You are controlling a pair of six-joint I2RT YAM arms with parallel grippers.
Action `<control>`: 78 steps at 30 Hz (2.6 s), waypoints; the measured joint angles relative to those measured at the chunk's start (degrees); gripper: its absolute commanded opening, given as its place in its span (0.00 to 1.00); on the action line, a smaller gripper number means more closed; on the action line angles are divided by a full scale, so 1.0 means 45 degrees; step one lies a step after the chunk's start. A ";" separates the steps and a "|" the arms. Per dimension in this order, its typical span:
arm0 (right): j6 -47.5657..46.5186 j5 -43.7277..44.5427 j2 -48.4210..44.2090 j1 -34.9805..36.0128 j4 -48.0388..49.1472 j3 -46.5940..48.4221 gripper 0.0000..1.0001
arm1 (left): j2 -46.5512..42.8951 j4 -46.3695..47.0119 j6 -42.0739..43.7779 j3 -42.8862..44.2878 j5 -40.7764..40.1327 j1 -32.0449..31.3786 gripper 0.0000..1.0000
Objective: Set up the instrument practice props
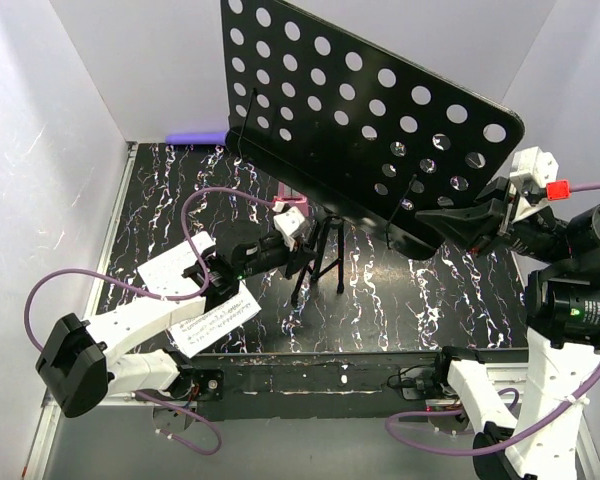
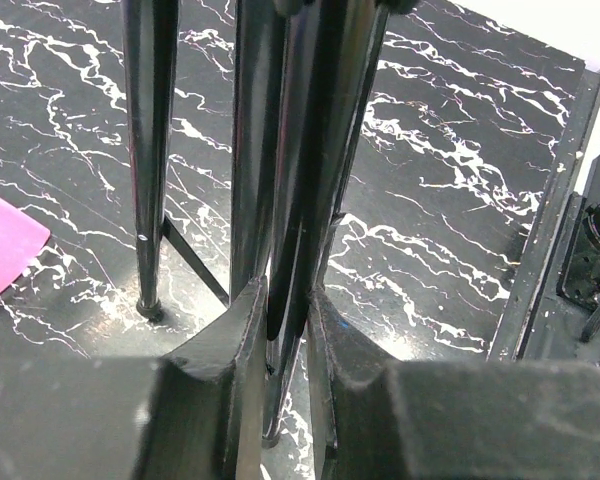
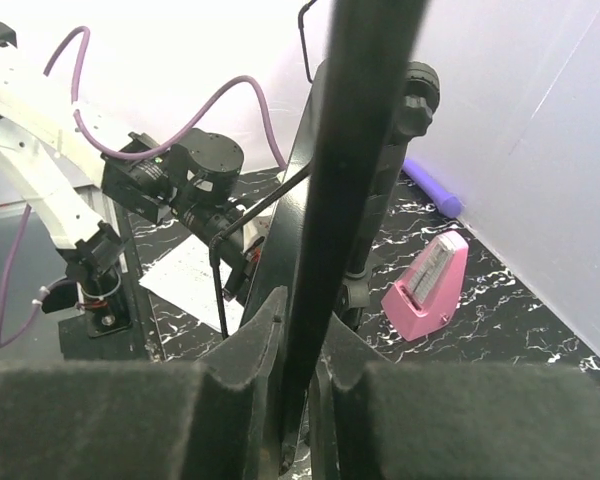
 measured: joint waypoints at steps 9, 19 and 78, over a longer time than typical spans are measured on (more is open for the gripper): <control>0.0287 -0.0306 0.0068 0.0855 -0.0039 -0.0049 0.45 | -0.0408 -0.0005 -0.0505 -0.0408 -0.0699 0.0029 0.00; 0.0369 -0.0520 0.0087 0.0971 -0.0408 -0.0034 0.68 | -0.0418 -0.0078 -0.0612 -0.0408 -0.1477 0.0165 0.00; -0.6188 0.2875 0.6139 0.6164 0.3657 -0.7708 0.78 | -0.0301 -0.0185 -0.0413 -0.0282 -0.1171 0.0165 0.00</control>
